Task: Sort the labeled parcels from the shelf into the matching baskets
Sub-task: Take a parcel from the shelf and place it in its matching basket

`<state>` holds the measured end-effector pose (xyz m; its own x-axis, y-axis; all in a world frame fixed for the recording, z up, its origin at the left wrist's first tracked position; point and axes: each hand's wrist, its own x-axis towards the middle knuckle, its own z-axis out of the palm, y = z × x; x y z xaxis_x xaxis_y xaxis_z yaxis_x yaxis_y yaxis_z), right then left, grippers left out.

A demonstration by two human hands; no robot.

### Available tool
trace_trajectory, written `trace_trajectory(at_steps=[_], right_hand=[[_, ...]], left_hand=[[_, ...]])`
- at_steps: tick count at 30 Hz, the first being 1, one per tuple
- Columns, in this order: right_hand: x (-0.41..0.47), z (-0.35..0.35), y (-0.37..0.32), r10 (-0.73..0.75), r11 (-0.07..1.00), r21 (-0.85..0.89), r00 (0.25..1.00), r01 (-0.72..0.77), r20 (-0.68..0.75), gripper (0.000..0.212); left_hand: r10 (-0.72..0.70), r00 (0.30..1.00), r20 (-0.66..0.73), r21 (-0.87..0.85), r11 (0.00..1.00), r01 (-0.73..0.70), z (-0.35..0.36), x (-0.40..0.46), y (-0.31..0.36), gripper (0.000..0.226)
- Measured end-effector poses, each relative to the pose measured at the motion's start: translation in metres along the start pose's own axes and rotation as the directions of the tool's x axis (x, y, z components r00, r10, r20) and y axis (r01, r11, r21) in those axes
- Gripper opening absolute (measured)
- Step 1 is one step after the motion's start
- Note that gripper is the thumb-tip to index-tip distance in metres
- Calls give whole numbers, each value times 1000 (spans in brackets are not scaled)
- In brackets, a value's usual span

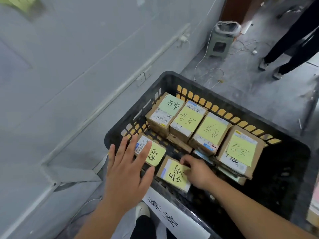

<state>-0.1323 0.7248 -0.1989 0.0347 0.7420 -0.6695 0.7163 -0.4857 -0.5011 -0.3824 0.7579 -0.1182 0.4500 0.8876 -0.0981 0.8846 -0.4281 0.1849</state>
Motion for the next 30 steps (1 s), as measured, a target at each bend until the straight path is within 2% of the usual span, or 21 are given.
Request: trace_trajectory(at_steps=[6, 8, 12, 16, 19, 22, 26, 30], right_hand=[[-8, -1, -9, 0, 1000, -24, 998, 2, 61, 30], [-17, -3, -12, -14, 998, -56, 1000, 15, 15, 47], [-54, -13, -25, -26, 997, -70, 994, 19, -106, 60], [-112, -16, -48, 26, 998, -50, 951, -43, -309, 65], [-158, -9, -62, 121, 991, 11, 870, -132, -478, 66], [-204, 9, -68, 247, 966, 99, 745, -238, -620, 68], [-270, 57, -66, 423, 902, 258, 585, -346, -692, 69], [-344, 126, -49, 584, 806, 446, 408, -389, -702, 72]], left_hand=[[-17, 998, 64, 98, 995, 11, -4, 1, 0, 65], [-7, 995, 95, 128, 992, -5, -8, 5, 1, 65], [144, 980, 140, 120, 980, -161, -19, 26, 9, 65], [351, 921, 171, 54, 930, -365, -32, 43, 18, 66], [502, 851, 153, -1, 861, -508, -41, 48, 24, 65], [615, 773, 157, -38, 785, -618, -52, 42, 39, 67], [742, 649, 170, -49, 664, -746, -64, 8, 79, 73], [870, 451, 197, -89, 474, -876, -65, -58, 131, 72]])
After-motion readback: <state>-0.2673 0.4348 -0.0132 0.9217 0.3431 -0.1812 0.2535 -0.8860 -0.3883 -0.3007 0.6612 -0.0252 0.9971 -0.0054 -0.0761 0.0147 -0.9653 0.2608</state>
